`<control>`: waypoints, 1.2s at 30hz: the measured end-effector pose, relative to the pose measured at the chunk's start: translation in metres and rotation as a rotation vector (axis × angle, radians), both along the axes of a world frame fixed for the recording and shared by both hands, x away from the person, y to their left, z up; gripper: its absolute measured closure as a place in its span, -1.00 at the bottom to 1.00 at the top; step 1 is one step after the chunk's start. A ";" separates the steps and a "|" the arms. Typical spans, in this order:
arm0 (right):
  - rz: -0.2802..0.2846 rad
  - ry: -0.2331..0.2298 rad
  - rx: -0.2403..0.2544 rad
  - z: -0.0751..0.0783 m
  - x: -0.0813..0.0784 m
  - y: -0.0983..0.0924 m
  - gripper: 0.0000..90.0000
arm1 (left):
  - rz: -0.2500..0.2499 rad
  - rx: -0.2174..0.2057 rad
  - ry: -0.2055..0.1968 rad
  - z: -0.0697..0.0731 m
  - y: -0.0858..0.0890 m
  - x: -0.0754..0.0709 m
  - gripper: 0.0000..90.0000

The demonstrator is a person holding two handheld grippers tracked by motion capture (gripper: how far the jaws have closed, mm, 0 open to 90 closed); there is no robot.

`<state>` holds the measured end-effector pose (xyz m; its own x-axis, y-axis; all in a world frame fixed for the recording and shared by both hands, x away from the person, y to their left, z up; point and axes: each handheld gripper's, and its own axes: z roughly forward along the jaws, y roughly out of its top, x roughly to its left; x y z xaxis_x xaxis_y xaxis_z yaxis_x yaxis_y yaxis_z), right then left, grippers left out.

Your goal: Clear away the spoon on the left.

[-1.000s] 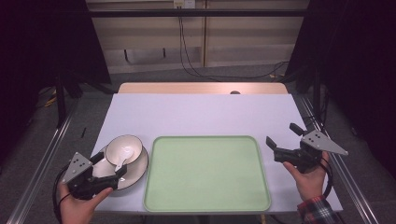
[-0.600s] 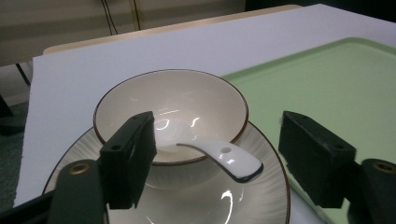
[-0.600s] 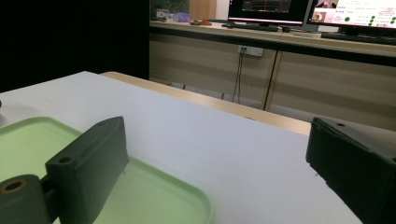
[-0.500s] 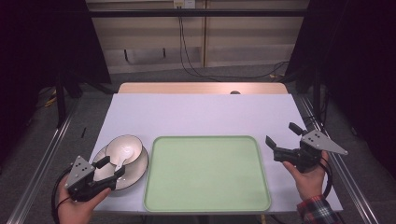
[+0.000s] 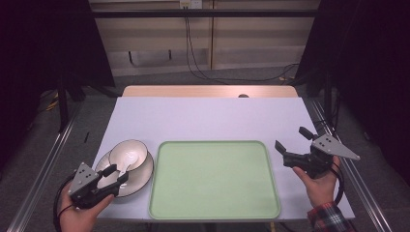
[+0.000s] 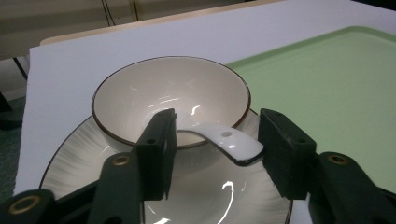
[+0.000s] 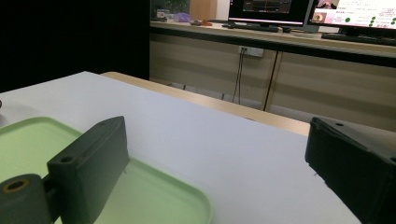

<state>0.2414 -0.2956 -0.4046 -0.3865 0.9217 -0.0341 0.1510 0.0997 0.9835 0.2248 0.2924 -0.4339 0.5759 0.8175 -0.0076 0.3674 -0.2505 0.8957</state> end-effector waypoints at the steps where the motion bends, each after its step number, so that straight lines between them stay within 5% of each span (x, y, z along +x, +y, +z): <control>1: -0.002 0.002 0.002 0.000 0.000 0.000 -0.88 | 0.009 0.006 -0.005 0.001 0.000 0.000 0.12; 12: -0.003 0.000 0.005 0.000 0.000 0.000 -0.88 | 0.032 0.007 0.021 0.004 0.003 -0.002 0.49; 25: 0.001 0.003 0.003 0.000 -0.001 0.000 -0.87 | 0.045 -0.061 0.046 0.002 0.005 0.000 0.88; 36: 0.000 0.004 0.005 0.001 -0.001 -0.001 -0.87 | 0.084 -0.076 0.044 0.006 0.005 0.002 0.90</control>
<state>0.2403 -0.2967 -0.4040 -0.3861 0.9220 -0.0275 0.1553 0.0943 0.9834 0.2272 0.2974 -0.4281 0.5033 0.8589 -0.0949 0.4234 -0.1493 0.8936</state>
